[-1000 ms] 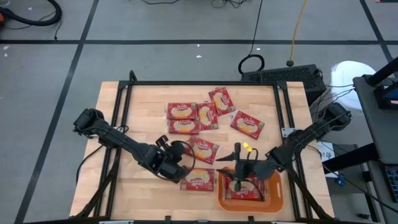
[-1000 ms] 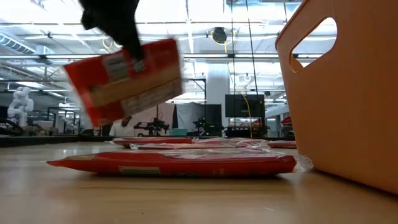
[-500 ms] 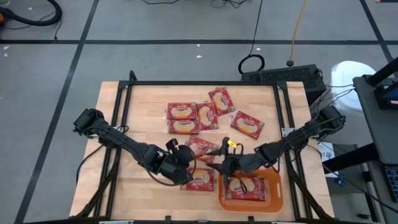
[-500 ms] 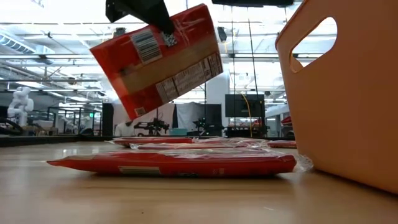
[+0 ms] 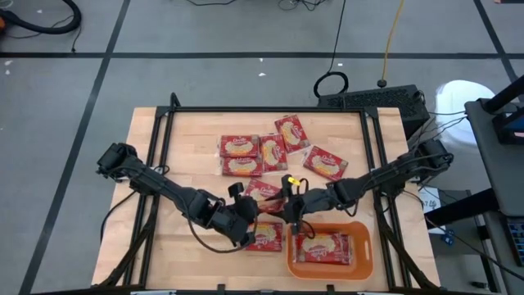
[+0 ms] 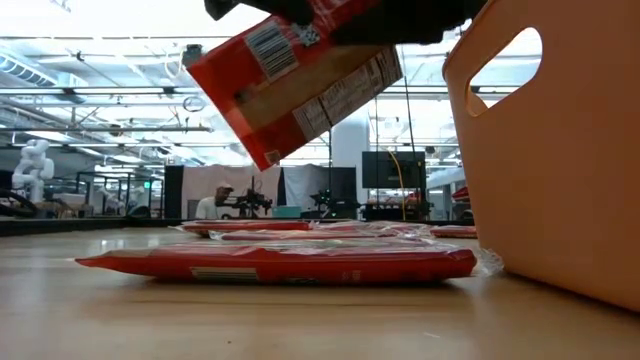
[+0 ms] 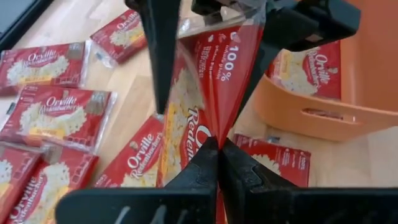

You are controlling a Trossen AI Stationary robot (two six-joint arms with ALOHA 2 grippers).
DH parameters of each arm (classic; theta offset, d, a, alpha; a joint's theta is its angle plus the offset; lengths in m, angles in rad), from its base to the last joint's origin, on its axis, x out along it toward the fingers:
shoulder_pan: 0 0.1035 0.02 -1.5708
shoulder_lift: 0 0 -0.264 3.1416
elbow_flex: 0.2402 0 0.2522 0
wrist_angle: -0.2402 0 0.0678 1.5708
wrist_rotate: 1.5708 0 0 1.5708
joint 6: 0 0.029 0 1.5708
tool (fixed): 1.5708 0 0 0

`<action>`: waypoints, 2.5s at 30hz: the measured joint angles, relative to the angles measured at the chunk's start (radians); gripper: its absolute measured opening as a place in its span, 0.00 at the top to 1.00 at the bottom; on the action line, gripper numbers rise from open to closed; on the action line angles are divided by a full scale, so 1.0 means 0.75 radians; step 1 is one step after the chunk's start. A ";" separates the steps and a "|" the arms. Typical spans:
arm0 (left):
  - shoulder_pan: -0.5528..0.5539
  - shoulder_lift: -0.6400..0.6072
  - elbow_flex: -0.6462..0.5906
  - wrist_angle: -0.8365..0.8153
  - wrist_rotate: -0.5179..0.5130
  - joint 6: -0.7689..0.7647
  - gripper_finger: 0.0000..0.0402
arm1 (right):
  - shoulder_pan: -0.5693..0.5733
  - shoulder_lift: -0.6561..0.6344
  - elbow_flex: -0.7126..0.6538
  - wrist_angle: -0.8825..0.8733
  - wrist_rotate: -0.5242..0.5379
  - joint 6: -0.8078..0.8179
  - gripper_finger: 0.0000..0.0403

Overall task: Sort popcorn bags into baskets
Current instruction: Put the red popcorn bag into the orange bin

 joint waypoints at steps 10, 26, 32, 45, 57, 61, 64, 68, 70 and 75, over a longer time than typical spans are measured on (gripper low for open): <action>0.004 0.000 0.000 0.027 0.001 -0.028 0.95 | 0.027 -0.002 -0.001 0.001 0.008 -0.038 0.88; -0.139 -0.001 -0.001 0.104 -0.375 -0.045 0.23 | 0.126 -0.140 -0.003 -0.147 0.016 0.047 0.94; -0.211 -0.002 -0.001 0.115 -0.511 -0.091 0.18 | 0.170 -0.298 -0.003 -0.317 0.019 0.169 0.96; -0.336 0.025 -0.001 0.132 -0.871 -0.343 0.38 | 0.292 -0.522 -0.003 -0.436 0.019 0.390 0.96; -0.379 0.236 -0.001 0.736 -0.967 -0.004 0.47 | 0.472 -0.552 -0.003 -0.384 0.146 0.438 0.96; -0.376 0.283 -0.001 0.938 -0.964 0.208 0.41 | 0.509 -0.566 -0.003 -0.369 0.158 0.410 0.96; -0.388 0.278 -0.001 0.953 -0.923 0.224 0.36 | 0.538 -0.595 -0.003 -0.380 0.156 0.415 0.96; -0.437 0.275 -0.001 0.949 -0.836 0.223 0.30 | 0.597 -0.646 -0.013 -0.386 0.156 0.415 0.96; -0.459 0.274 -0.001 0.957 -0.807 0.209 0.28 | 0.630 -0.687 -0.046 -0.357 0.157 0.413 0.96; -0.459 0.274 -0.001 1.015 -0.773 0.195 0.27 | 0.677 -0.773 -0.185 -0.145 0.262 0.365 0.96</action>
